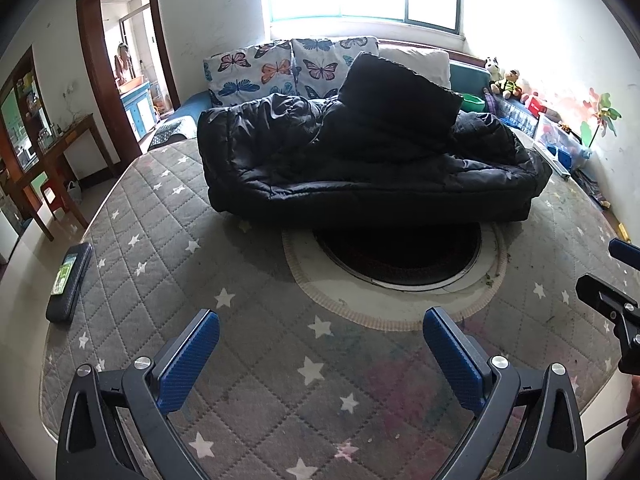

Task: Fold large clothes

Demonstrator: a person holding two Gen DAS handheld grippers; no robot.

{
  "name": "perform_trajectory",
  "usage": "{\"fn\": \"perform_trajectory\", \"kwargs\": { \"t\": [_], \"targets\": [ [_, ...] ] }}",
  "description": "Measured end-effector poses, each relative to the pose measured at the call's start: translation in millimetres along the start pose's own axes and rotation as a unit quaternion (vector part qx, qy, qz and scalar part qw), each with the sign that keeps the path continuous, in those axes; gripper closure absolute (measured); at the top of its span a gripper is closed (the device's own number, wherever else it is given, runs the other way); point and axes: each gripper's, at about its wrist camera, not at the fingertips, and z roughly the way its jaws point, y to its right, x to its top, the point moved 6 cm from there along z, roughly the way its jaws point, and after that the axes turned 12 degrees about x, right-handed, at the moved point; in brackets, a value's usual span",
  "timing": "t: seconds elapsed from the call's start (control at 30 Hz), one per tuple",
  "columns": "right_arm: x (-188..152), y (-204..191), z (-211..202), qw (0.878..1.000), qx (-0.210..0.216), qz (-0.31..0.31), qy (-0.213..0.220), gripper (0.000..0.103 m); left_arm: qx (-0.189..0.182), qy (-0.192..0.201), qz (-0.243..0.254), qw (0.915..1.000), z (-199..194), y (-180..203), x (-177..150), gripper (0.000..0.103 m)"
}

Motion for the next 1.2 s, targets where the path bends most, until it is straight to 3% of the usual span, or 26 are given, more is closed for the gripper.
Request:
{"fn": "perform_trajectory", "kwargs": {
  "t": [0.33, 0.73, 0.97, 1.2],
  "targets": [
    [27, -3, 6, 0.999, 0.007, -0.035, -0.001, 0.000, -0.010, 0.010, 0.028, 0.9995, 8, -2, 32, 0.000],
    [84, 5, 38, 0.996, 0.067, -0.055, -0.022, 0.000, -0.012, 0.020, 0.051, 0.9984, 37, -3, 101, 0.000],
    [122, 17, 57, 0.996, 0.075, -0.049, -0.025, 0.000, -0.030, 0.027, 0.058, 0.9975, 43, 0, 160, 0.000],
    [168, 37, 75, 0.996, 0.091, -0.002, -0.014, 0.000, -0.046, 0.033, 0.048, 0.9972, 58, 13, 238, 0.000]
  ]
}}
